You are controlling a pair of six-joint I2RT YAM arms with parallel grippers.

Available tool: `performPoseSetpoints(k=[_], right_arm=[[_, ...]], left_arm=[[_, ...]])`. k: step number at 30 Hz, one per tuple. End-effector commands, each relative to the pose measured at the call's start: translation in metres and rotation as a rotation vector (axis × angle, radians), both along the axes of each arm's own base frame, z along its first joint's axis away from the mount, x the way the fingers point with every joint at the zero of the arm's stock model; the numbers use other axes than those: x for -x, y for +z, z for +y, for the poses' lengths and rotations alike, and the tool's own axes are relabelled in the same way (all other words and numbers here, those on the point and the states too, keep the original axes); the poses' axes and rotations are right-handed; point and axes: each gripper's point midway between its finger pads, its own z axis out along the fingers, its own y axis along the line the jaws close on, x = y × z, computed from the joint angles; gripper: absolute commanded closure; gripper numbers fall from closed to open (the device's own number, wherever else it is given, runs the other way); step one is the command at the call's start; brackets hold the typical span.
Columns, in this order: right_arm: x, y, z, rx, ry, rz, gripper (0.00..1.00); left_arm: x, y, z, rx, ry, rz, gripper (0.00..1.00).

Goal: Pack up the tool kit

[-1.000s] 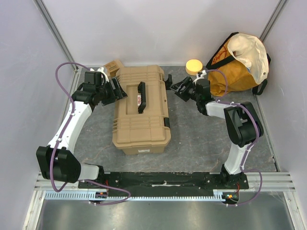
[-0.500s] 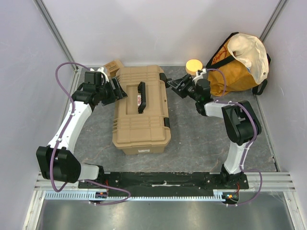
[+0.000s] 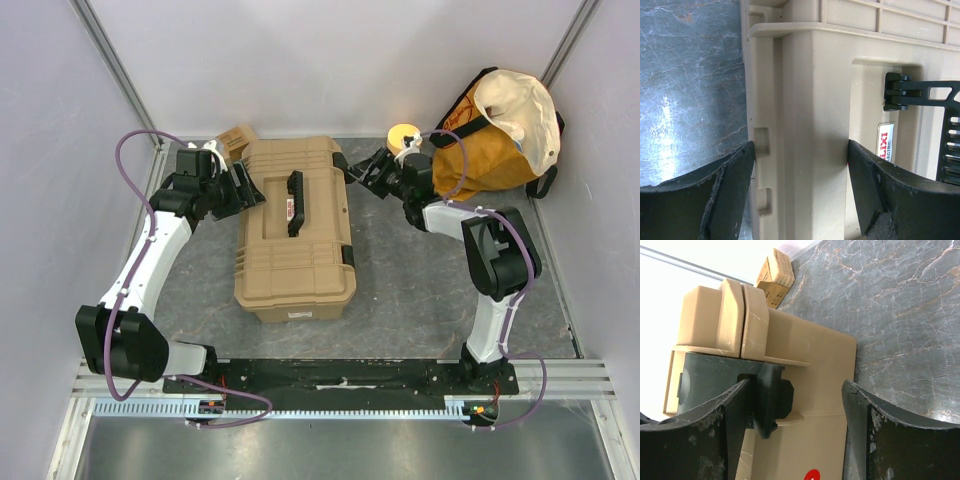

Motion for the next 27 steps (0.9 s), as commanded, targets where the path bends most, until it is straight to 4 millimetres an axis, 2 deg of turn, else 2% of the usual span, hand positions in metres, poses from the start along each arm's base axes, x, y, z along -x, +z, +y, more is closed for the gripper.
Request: performPoseSetpoints(k=[1, 6, 12, 15, 22, 27], right_arm=[[0.024, -0.043, 0.024, 0.09, 0.104, 0.084, 0.22], [0.031, -0.067, 0.024, 0.081, 0.106, 0.137, 0.25], [0.032, -0.074, 0.022, 0.091, 0.099, 0.149, 0.26], [0.031, -0.073, 0.015, 0.133, 0.076, 0.151, 0.27], [0.018, -0.051, -0.026, 0.365, -0.024, 0.166, 0.3], [0.017, -0.053, -0.044, 0.503, -0.023, 0.202, 0.39]], left_arm=[[0.007, -0.007, 0.005, -0.031, -0.02, 0.013, 0.21], [0.008, -0.009, 0.004, -0.032, -0.022, 0.019, 0.22], [0.008, -0.01, 0.004, -0.033, -0.02, 0.022, 0.22], [0.009, -0.008, 0.005, -0.035, -0.021, 0.017, 0.22], [0.007, -0.011, 0.006, -0.047, -0.024, 0.019, 0.22], [0.009, -0.014, 0.007, -0.054, -0.024, 0.024, 0.22]])
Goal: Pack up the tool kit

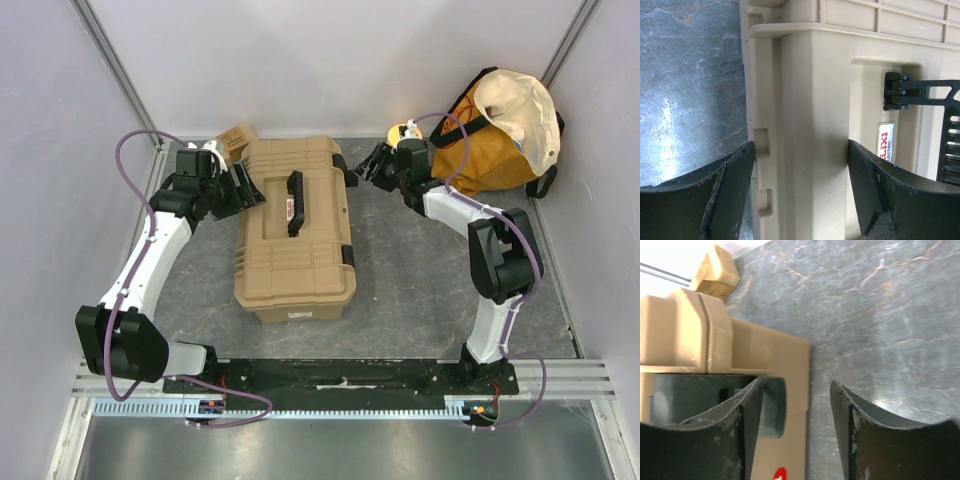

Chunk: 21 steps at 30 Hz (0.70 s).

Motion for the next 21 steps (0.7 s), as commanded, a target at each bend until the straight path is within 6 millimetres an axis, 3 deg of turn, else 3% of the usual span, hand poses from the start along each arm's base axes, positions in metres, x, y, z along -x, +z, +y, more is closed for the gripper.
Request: performPoseSetpoints(k=[1, 4, 6, 9, 21], right_arm=[[0.029, -0.046, -0.027, 0.263, 0.021, 0.172, 0.41], [0.025, -0.038, -0.033, 0.31, 0.023, 0.155, 0.49], [0.019, -0.034, -0.035, 0.366, 0.027, 0.147, 0.61], [0.018, -0.043, -0.028, 0.466, 0.073, 0.172, 0.71], [-0.013, -0.037, 0.009, 0.729, 0.213, -0.003, 0.83]], left_arm=[[0.009, -0.014, 0.007, -0.053, -0.02, 0.028, 0.22], [0.01, -0.013, 0.008, -0.056, -0.019, 0.026, 0.21], [0.011, -0.014, 0.007, -0.056, -0.022, 0.032, 0.21], [0.013, -0.021, 0.01, -0.065, -0.014, 0.062, 0.21], [0.019, -0.041, 0.003, -0.05, -0.052, 0.139, 0.22]])
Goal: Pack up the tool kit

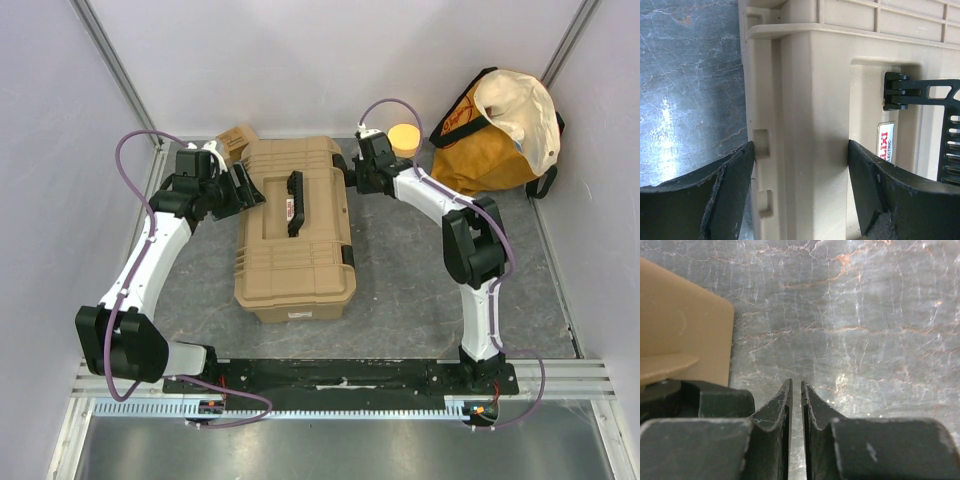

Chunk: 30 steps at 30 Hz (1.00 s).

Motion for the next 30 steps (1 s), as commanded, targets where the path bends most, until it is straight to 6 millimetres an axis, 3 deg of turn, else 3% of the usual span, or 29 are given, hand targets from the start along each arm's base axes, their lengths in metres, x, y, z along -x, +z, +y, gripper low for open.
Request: performPoseSetpoints(k=[1, 9, 23, 30], right_arm=[[-0.017, 0.016, 0.016, 0.096, 0.156, -0.093, 0.84], [-0.012, 0.011, 0.052, -0.002, 0.326, -0.09, 0.88], [0.02, 0.021, 0.137, -0.453, 0.397, -0.091, 0.93], [0.027, 0.038, 0.149, -0.592, 0.349, -0.101, 0.93]], left_arm=[[0.018, -0.041, 0.004, -0.051, -0.043, 0.145, 0.22], [0.022, -0.053, -0.005, -0.008, -0.076, 0.171, 0.23], [0.049, -0.078, -0.066, 0.285, -0.272, 0.242, 0.36], [0.048, -0.072, -0.071, 0.319, -0.284, 0.228, 0.39]])
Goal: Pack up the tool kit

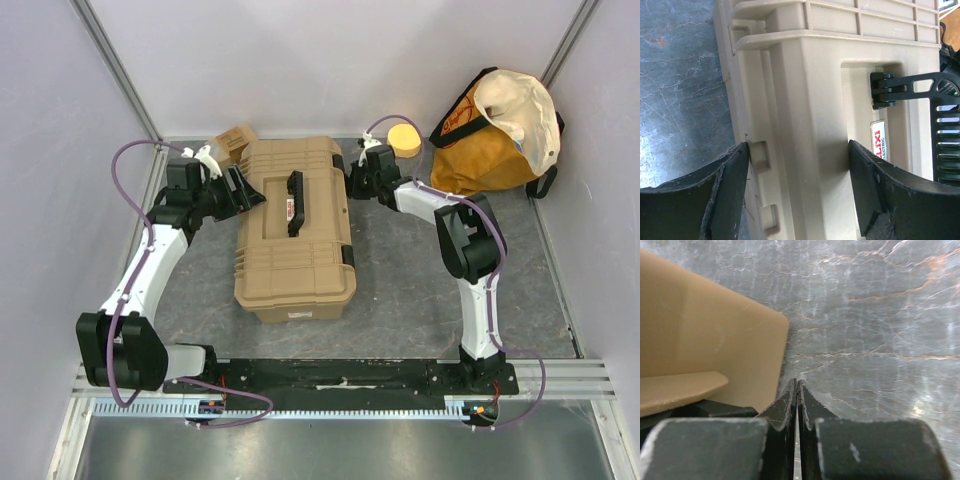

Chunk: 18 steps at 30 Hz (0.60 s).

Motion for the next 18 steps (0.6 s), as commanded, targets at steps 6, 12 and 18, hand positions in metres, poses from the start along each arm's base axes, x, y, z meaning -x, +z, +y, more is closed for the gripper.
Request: performPoseSetpoints(k=[6, 12, 18], right_arm=[[0.039, 0.067, 0.105, -0.333, 0.205, -0.073, 0.93], [0.027, 0.051, 0.065, -0.243, 0.011, -0.027, 0.93], [0.021, 0.053, -0.04, -0.15, -0.313, 0.026, 0.85]], left_arm=[[0.046, -0.05, -0.066, 0.214, -0.227, 0.27, 0.42], [0.036, -0.041, -0.06, 0.181, -0.174, 0.247, 0.41], [0.01, -0.011, -0.034, 0.056, -0.04, 0.146, 0.28]])
